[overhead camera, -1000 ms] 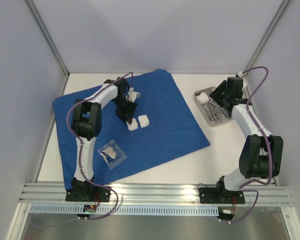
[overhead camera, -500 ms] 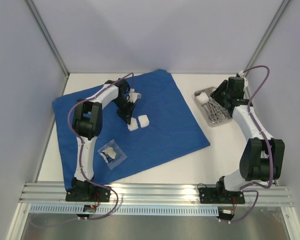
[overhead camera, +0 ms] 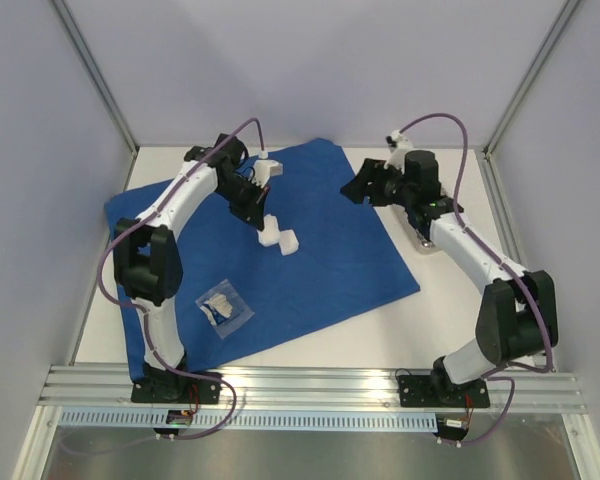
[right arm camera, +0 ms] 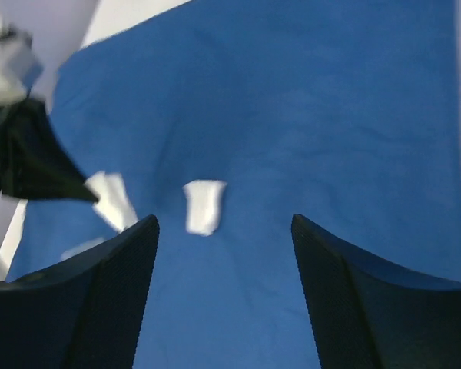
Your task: Prepare the surgical pack
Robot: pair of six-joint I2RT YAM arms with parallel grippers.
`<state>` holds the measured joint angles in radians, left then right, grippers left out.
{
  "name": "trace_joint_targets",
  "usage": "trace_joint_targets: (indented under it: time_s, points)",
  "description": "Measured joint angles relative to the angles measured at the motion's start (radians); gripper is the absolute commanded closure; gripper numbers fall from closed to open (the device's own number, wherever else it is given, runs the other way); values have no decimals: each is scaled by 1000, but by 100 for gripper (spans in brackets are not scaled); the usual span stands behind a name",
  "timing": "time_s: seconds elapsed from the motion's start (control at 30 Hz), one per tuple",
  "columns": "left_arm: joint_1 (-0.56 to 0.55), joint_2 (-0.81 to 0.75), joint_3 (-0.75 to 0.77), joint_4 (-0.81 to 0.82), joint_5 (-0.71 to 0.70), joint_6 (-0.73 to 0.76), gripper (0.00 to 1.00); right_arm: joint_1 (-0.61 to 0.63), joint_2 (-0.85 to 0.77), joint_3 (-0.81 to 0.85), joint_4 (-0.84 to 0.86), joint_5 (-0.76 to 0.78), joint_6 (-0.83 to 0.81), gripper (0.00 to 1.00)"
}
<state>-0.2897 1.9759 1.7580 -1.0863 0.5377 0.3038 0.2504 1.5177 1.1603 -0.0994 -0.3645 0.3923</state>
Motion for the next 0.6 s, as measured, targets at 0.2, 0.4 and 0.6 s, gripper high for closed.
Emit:
trace_joint_targets:
  time_s: [0.2,0.4,0.6]
  points:
    - [-5,-87,22,-34,85,46,100,187,147,36,150,-282,-51,24]
    - [-5,-89,23,-79,131,82,100,265,259,51,306,-439,0,25]
    - [-5,-91,23,-111,164,108,100,257,319,76,369,-490,35,27]
